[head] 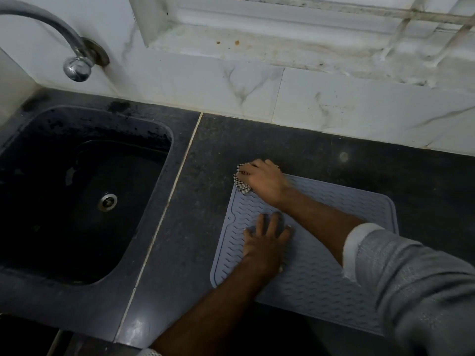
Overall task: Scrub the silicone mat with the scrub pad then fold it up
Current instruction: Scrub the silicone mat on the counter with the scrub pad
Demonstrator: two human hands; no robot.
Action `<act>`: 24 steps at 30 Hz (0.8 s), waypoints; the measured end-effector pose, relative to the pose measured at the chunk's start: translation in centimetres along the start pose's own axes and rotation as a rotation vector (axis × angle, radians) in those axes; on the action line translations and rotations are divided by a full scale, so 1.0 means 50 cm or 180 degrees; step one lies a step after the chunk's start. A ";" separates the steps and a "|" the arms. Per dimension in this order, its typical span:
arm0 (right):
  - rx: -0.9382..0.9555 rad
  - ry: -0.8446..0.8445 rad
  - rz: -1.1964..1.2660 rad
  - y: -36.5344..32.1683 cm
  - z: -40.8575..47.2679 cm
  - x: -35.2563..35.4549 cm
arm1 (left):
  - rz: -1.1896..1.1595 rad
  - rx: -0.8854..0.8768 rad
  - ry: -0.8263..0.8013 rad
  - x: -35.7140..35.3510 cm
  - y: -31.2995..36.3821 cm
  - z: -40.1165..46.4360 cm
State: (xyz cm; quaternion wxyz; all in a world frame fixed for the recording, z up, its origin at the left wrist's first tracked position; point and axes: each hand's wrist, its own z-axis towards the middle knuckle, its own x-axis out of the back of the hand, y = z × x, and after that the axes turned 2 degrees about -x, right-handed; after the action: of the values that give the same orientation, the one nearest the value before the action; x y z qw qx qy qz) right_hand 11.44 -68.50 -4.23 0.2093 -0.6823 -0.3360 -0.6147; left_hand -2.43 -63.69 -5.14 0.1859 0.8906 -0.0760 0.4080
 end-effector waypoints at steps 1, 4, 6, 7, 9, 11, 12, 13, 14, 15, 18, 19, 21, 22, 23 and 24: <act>-0.0037 -0.0015 -0.0033 0.006 -0.014 -0.009 | -0.0013 -0.0006 0.0005 -0.001 -0.001 0.001; -0.0130 -0.0039 -0.0056 0.049 -0.077 -0.042 | -0.0040 -0.0012 0.0033 -0.003 0.000 -0.001; -0.0169 -0.0007 -0.0020 0.073 -0.111 -0.054 | -0.0051 -0.0017 0.0067 -0.001 0.002 -0.007; -0.0192 -0.0017 -0.0012 0.077 -0.120 -0.055 | -0.0042 -0.0021 0.0085 0.001 0.003 -0.010; -0.0231 -0.0069 -0.0018 0.075 -0.125 -0.049 | -0.0042 -0.0030 0.0124 0.003 0.004 -0.017; -0.0273 -0.0109 -0.0024 0.068 -0.121 -0.039 | -0.0029 -0.0026 0.0206 0.002 0.009 -0.028; -0.0295 -0.0134 0.0019 0.065 -0.119 -0.034 | -0.0004 -0.0023 0.0271 0.000 0.012 -0.033; -0.0331 -0.0170 0.0098 0.063 -0.117 -0.029 | 0.0044 -0.0032 0.0337 -0.003 0.017 -0.038; -0.0383 -0.0208 0.0201 0.062 -0.115 -0.023 | 0.0100 -0.0055 0.0385 -0.007 0.022 -0.042; -0.0433 -0.0221 0.0313 0.061 -0.112 -0.017 | 0.0134 -0.0086 0.0408 -0.009 0.027 -0.045; -0.0379 -0.0014 0.0541 0.043 -0.100 0.000 | 0.0074 -0.0129 0.0383 -0.008 0.033 -0.052; -0.0294 0.0042 0.0544 0.028 -0.093 0.007 | 0.0027 -0.0142 0.0355 -0.006 0.030 -0.053; -0.0073 0.0140 0.0467 -0.007 -0.075 0.017 | -0.0046 -0.0171 0.0319 -0.005 0.025 -0.053; 0.0059 0.0175 0.0378 -0.026 -0.066 0.018 | -0.0061 -0.0178 0.0325 -0.006 0.023 -0.054; 0.0188 0.0154 0.0283 -0.044 -0.058 0.016 | -0.0078 -0.0182 0.0349 -0.008 0.022 -0.053; 0.0284 0.0122 0.0218 -0.058 -0.055 0.011 | -0.0102 -0.0182 0.0380 -0.010 0.022 -0.053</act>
State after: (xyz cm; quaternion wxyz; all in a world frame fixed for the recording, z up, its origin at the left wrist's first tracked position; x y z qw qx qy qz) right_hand 7.46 -68.33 -3.61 0.2668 -0.6715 -0.3354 -0.6045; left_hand -4.93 -63.67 -3.65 0.2220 0.8601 -0.0620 0.4550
